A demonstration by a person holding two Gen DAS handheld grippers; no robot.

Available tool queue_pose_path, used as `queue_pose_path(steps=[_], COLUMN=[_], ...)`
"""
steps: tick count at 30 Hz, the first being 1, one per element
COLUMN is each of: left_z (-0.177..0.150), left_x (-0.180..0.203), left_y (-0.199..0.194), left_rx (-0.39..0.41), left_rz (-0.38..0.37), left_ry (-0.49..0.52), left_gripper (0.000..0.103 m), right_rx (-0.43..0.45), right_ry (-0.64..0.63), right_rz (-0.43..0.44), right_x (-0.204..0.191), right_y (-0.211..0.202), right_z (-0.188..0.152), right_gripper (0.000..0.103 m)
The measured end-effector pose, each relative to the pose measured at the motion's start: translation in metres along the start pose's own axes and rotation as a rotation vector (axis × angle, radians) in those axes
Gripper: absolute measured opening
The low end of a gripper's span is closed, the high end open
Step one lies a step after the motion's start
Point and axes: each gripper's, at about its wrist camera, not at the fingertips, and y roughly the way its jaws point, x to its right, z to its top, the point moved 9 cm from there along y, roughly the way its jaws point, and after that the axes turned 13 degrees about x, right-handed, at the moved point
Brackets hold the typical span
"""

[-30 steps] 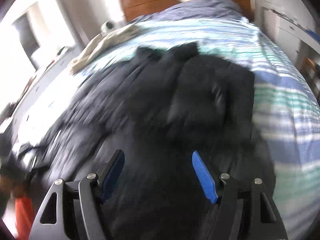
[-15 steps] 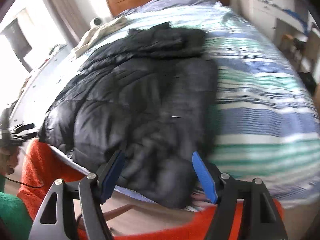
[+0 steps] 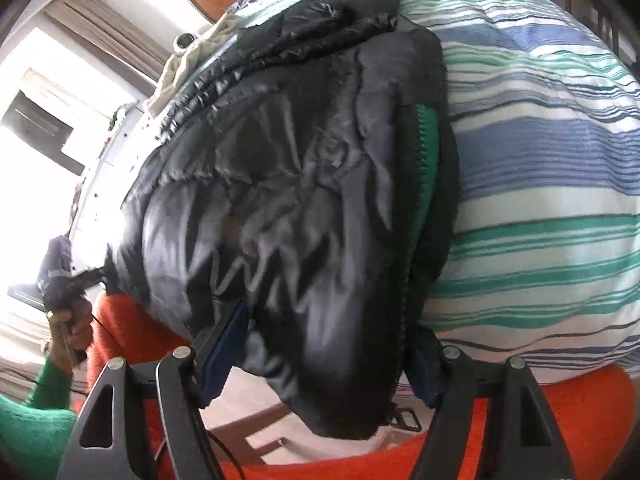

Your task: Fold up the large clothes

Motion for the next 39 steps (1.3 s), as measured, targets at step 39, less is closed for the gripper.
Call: queue_pose_path(steps=[39], left_z=[0.207], left_x=[0.047], left_y=[-0.030], left_rx=[0.323], left_rz=[-0.142], left_ry=[-0.157], left_gripper=[0.017], right_rx=[0.353], right_ry=[0.124], right_rz=[0.264], right_x=[-0.027], right_y=[-0.022], right_z=[0.209], right_gripper=[0.016])
